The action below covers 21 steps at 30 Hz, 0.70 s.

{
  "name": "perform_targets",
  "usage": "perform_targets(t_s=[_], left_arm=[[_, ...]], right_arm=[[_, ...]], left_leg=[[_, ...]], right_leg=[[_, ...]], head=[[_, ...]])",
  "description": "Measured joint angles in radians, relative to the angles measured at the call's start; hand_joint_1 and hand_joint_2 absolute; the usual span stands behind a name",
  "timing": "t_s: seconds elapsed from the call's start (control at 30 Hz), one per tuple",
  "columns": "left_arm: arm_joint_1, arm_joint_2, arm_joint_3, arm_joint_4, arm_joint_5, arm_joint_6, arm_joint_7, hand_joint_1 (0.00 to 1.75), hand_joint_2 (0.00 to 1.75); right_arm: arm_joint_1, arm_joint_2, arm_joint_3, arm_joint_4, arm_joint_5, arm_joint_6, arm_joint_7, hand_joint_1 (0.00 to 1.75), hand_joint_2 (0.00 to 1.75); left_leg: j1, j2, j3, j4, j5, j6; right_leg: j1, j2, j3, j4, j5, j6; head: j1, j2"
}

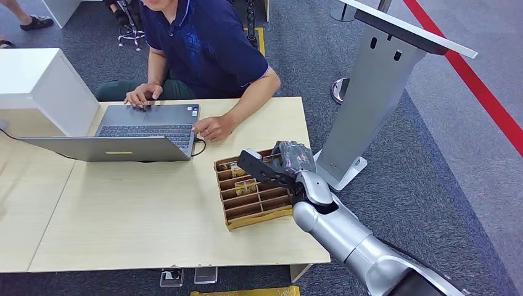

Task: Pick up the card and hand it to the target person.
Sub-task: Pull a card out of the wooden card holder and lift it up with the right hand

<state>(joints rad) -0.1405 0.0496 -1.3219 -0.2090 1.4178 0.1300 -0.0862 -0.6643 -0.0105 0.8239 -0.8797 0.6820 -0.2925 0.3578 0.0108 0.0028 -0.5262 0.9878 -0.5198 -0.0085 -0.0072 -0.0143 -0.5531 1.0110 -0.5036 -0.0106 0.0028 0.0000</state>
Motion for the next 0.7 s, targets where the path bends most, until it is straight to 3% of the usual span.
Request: perform_targets(t_s=[0.4,0.7], left_arm=[[-0.003,0.0,0.0,0.0,0.001,0.001,0.008,0.0,0.0],[-0.004,0.0,0.0,0.0,0.006,-0.002,-0.002,0.0,0.0]], right_arm=[[-0.004,-0.012,-0.01,-0.082,0.028,0.011,0.043,1.75,1.75],[-0.085,-0.015,-0.02,-0.223,0.03,0.024,0.074,1.75,1.75]], left_leg=[[0.0,0.0,0.0,0.0,0.0,0.0],[0.0,0.0,0.0,0.0,0.0,0.0]], right_leg=[[0.0,0.0,0.0,0.0,0.0,0.0],[0.0,0.0,0.0,0.0,0.0,0.0]], head=[[0.0,0.0],[0.0,0.0]])
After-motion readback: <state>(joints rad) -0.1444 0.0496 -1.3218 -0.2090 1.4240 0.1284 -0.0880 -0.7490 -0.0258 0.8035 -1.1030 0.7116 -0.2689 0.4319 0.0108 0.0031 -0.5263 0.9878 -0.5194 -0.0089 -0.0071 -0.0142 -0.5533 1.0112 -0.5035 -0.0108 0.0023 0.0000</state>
